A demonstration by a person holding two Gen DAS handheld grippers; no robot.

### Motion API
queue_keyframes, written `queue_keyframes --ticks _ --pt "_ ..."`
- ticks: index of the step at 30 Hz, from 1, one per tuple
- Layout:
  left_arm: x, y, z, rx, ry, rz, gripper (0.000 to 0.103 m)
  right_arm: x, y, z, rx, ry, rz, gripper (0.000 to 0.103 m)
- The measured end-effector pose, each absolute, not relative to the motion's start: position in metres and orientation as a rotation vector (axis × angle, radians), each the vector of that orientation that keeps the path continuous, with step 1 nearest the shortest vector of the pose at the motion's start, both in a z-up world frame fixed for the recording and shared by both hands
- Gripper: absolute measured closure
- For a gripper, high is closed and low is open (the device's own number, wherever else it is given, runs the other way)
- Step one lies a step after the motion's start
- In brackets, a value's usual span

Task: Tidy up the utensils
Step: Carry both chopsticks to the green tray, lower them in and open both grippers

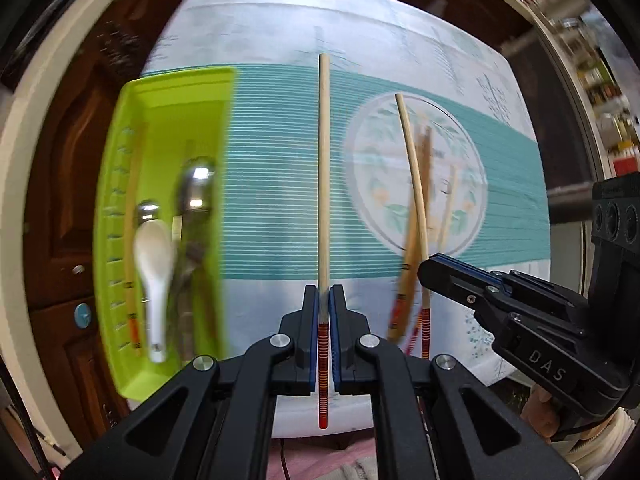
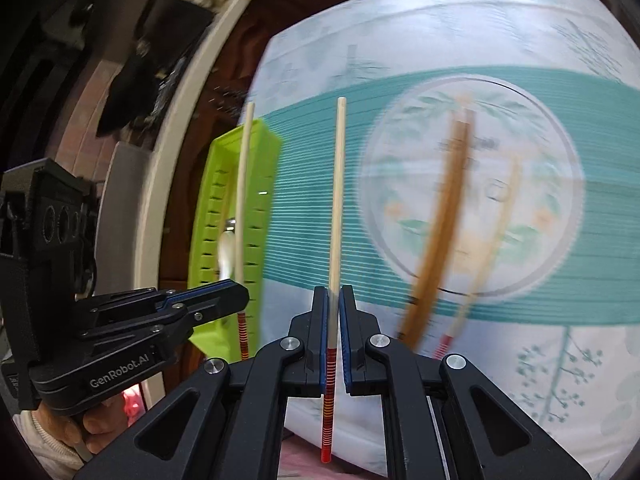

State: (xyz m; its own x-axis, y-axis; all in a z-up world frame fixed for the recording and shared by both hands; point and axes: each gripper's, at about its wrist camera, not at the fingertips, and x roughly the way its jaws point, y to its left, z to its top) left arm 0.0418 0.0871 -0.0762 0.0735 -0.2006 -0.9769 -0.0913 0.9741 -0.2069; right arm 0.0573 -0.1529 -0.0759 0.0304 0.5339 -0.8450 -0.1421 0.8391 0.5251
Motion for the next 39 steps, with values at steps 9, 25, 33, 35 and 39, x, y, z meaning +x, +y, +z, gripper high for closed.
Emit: queue_keyframes --ticks 9,25,33,35,39 --pt "0.026 0.183 -0.087 -0.292 1.492 0.012 0.1 0.07 -0.022 -0.061 0.304 1.467 0.648 0.098" --pt "0.03 0.229 -0.133 -0.272 1.556 -0.033 0.1 0.06 0.045 -0.116 0.334 1.529 0.576 0.097" --pt "0.032 0.232 -0.143 -0.245 1.581 -0.047 0.089 0.059 0.044 -0.125 0.368 1.529 0.514 0.085" --pt "0.03 0.231 -0.143 -0.235 1.579 -0.05 0.079 0.057 0.041 -0.123 0.373 1.52 0.506 0.085" --pt "0.029 0.228 -0.138 -0.213 1.57 -0.068 0.074 0.054 0.035 -0.119 0.367 1.505 0.498 0.085"
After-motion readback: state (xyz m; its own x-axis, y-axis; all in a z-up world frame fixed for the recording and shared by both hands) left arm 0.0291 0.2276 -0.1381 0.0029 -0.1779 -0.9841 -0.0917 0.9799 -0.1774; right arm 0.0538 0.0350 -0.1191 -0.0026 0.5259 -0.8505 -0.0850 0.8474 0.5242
